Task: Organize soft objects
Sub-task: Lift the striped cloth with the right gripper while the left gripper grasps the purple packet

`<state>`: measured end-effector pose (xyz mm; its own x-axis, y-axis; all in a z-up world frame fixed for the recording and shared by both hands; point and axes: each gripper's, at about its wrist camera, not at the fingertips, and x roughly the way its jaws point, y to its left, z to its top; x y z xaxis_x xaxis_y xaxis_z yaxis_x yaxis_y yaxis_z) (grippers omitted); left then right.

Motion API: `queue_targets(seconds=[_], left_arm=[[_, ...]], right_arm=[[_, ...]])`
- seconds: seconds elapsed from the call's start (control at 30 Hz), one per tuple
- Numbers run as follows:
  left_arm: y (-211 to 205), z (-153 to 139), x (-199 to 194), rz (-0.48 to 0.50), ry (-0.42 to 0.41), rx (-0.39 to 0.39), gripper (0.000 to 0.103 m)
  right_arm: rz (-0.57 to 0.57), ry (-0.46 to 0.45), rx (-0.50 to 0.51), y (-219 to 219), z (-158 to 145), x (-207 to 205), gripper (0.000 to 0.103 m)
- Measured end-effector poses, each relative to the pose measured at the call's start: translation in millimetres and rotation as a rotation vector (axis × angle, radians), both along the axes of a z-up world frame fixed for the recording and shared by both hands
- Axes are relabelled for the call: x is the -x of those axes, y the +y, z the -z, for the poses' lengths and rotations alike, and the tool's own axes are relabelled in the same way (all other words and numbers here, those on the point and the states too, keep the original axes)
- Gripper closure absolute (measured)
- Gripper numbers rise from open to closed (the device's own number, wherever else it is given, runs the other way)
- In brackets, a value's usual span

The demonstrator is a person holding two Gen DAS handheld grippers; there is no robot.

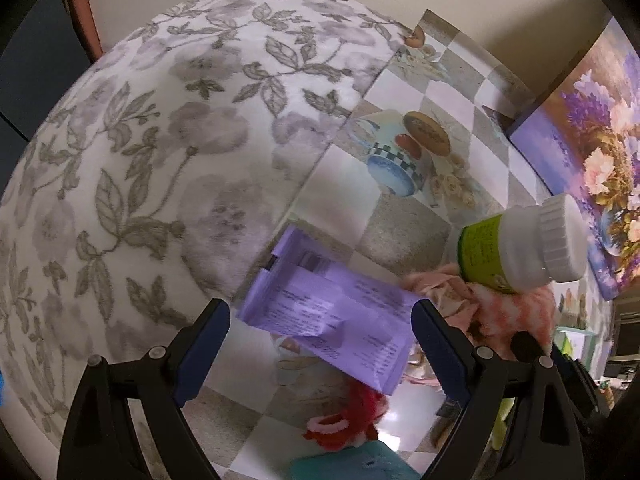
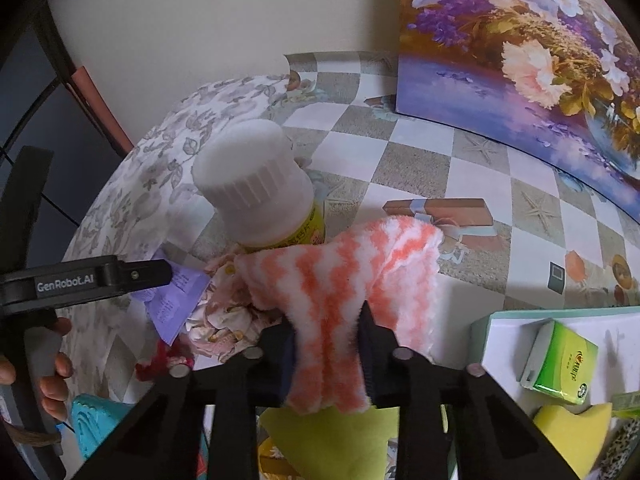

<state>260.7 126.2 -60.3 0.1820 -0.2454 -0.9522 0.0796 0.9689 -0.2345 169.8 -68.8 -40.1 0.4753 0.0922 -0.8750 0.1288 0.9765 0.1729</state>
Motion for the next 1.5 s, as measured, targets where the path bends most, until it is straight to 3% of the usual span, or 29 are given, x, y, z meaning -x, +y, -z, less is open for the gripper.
queue_targets(seconds=[0.17, 0.33, 0.43, 0.57, 0.63, 1.07, 1.13, 1.37, 1.5], left_arm=[[2, 2, -8, -0.089, 0.012, 0.017, 0.011], [-3, 8, -19, -0.158, 0.016, -0.074, 0.011], [-15, 14, -24, -0.108, 0.042, -0.123, 0.011], [-38, 16, -26, 0.042, 0.033, -0.295, 0.011], [-43, 20, -28, 0.084, 0.054, -0.331, 0.011], [-23, 11, -17, 0.106, 0.123, -0.329, 0.011], [-21, 13, -13, 0.114, 0.150, -0.291, 0.011], [5, -7, 4, 0.229, 0.049, -0.279, 0.011], [22, -6, 21, 0.305, 0.043, -0.279, 0.011]], right_arm=[[-0.008, -0.008, 0.000, 1, -4, 5, 0.081], [-0.014, -0.009, -0.002, 3, -6, 8, 0.081], [-0.014, -0.008, -0.002, 1, -7, 11, 0.081], [-0.011, -0.014, -0.007, -2, -10, 13, 0.081], [-0.011, -0.018, -0.011, -3, -12, 13, 0.081], [-0.019, -0.020, -0.027, -3, -18, 20, 0.085], [-0.017, -0.018, -0.035, -4, -18, 21, 0.085], [-0.006, -0.022, -0.036, -11, -22, 25, 0.085], [-0.009, -0.015, -0.035, -9, -20, 24, 0.085]])
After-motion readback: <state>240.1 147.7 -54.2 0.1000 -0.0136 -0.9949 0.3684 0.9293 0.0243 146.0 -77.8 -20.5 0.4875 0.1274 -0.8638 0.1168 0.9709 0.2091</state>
